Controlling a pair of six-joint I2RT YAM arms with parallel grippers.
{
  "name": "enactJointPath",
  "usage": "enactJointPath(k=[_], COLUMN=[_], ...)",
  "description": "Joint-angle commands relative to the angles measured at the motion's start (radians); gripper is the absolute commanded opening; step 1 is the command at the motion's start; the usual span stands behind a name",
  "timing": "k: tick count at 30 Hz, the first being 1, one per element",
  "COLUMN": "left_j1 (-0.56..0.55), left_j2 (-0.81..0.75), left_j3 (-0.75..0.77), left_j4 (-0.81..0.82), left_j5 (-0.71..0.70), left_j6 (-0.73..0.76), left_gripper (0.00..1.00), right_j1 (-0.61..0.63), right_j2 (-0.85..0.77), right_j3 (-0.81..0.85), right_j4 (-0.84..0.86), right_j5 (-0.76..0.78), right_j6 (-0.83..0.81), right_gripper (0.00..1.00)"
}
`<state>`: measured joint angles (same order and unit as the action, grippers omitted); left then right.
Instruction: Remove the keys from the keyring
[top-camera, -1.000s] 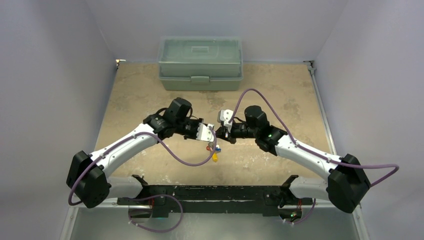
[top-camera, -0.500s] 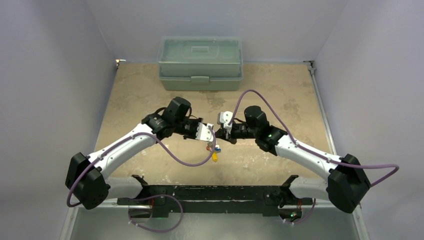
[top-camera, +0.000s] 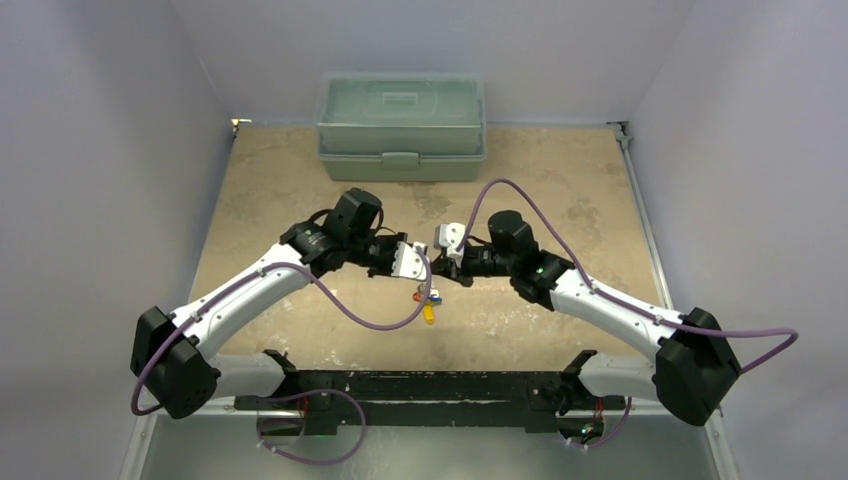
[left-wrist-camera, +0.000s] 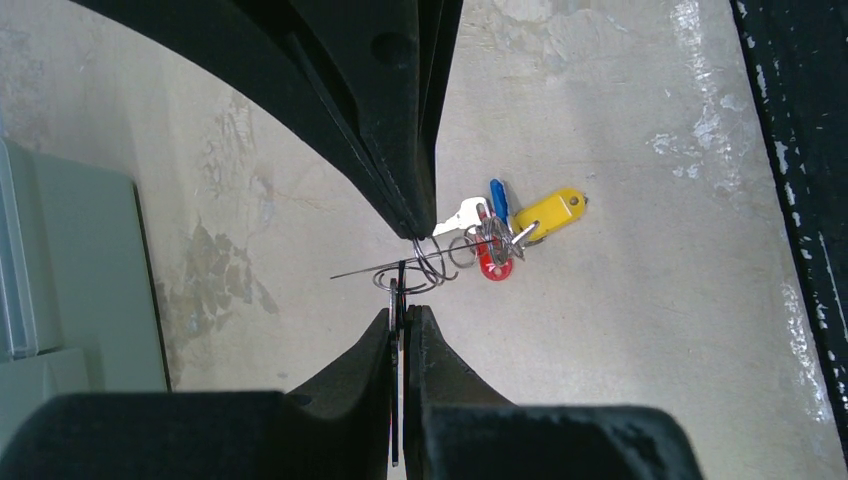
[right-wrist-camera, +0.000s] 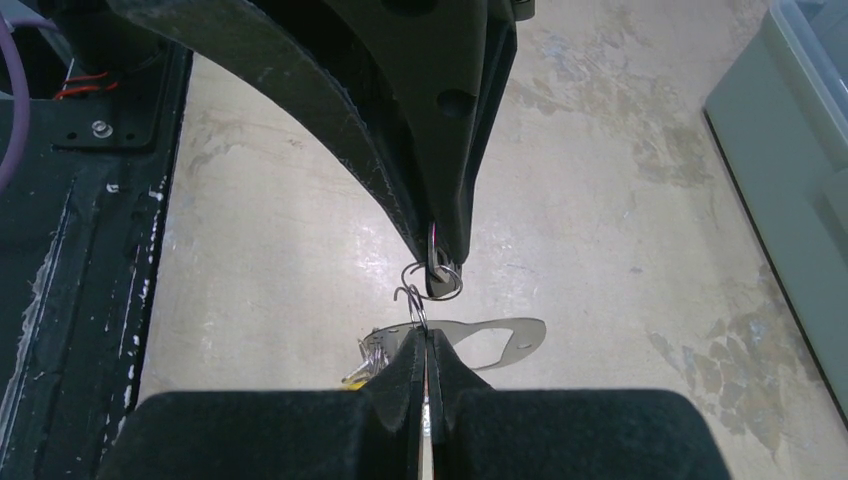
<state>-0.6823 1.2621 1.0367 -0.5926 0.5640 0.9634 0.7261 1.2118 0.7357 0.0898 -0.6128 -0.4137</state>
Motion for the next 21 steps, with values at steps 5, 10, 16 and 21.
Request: enactJointPath(k=[5,10,16,21], left_j1=[-0.013,-0.014,-0.014,-0.013], left_j2=[-0.022,0.008,0.023,0.069], left_j3=[0.086,0.135,0.163,0.205], left_j4=[-0.043,-0.098,-0.107,-0.13], left_j5=[0.066,0.043,0.0,-0.067], left_j6=[-0.047,-0.106,-0.228,-0.382], left_gripper=[0.0,0.0,0.0,0.0], right_j1=[-0.002,-0.033,-0.091,-0.115], right_j2=[0.023,0.017,-0.002,-0.022], right_j3=[0.064,0.096,0.132,0.16], right_j4=[0.014,0.015,-0.036,-0.111], right_j5=[0.008,0.018,0.007,-0.017], right_j6=[0.0,0.028,0.018,0.011], right_gripper=[0.09,0.39,0.46,0.48])
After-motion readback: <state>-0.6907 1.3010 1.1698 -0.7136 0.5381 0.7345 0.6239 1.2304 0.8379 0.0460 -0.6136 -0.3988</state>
